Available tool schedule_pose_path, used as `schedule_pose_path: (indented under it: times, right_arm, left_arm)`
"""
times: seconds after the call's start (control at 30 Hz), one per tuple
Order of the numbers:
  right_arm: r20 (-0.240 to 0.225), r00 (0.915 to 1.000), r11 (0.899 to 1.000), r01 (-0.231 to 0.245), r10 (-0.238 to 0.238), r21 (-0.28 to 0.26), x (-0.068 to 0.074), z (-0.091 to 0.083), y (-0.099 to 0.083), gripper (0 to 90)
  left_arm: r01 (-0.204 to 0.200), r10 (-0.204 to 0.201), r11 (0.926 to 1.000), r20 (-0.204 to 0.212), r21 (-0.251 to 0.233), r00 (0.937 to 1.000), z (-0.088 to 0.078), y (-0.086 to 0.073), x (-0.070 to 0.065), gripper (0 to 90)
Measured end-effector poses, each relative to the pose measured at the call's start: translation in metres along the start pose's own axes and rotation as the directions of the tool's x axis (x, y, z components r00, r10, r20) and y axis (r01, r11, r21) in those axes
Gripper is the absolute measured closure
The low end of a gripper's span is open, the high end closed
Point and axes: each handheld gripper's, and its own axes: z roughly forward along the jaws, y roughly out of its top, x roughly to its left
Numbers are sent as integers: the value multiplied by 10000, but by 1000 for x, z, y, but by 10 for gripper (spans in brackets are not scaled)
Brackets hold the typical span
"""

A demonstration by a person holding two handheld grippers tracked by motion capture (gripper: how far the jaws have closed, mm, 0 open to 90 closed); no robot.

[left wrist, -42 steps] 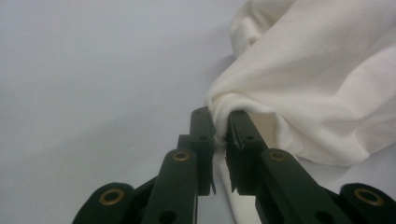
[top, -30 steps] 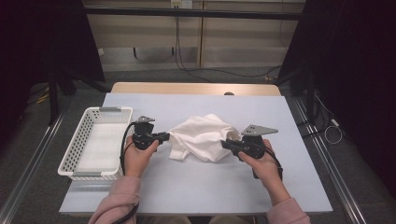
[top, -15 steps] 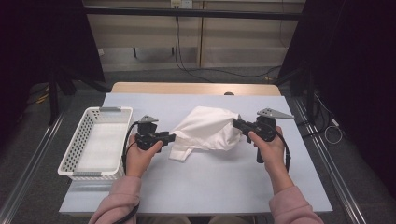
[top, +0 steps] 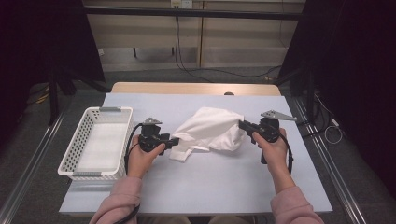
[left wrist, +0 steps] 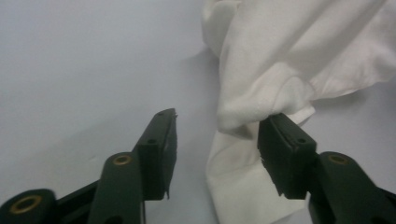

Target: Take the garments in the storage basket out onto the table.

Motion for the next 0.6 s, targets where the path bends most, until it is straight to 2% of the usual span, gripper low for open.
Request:
schedule_pose_path:
  times: [0.03,0.1,0.17,0.27,0.33,0.4,0.43,0.6]
  right_arm:
    - [-34,10000,9999,-45,46,98,-1,0,-2,861]
    - [34,10000,9999,-62,61,119,-2,0,-5,861]
    - [25,10000,9999,5,-5,119,-4,1,-7,861]
    - [191,9998,9997,-109,105,238,-7,1,-11,860]
    - [240,9997,9996,-75,69,264,-9,2,-14,857]
    - [339,9994,9993,46,-58,375,-10,3,-16,846]
    - [378,9993,9992,14,-30,410,-10,3,-17,835]
    - [503,9975,9978,481,-503,445,-7,0,-20,731]
  left_arm:
    - [-255,255,9997,3,0,9997,1,1,0,550]
    - [-224,226,9997,188,-72,9996,2,1,-2,569]
    - [-407,409,9991,326,-78,9986,2,2,-4,613]
    - [-451,450,9990,612,-3,9971,4,3,-8,696]
    - [-572,571,9984,629,-4,9964,5,4,-9,726]
    - [-484,478,9988,825,46,9954,5,5,-11,758]
    - [-563,557,9984,862,44,9947,5,5,-12,771]
    - [-463,443,9988,988,183,9941,7,6,-16,805]
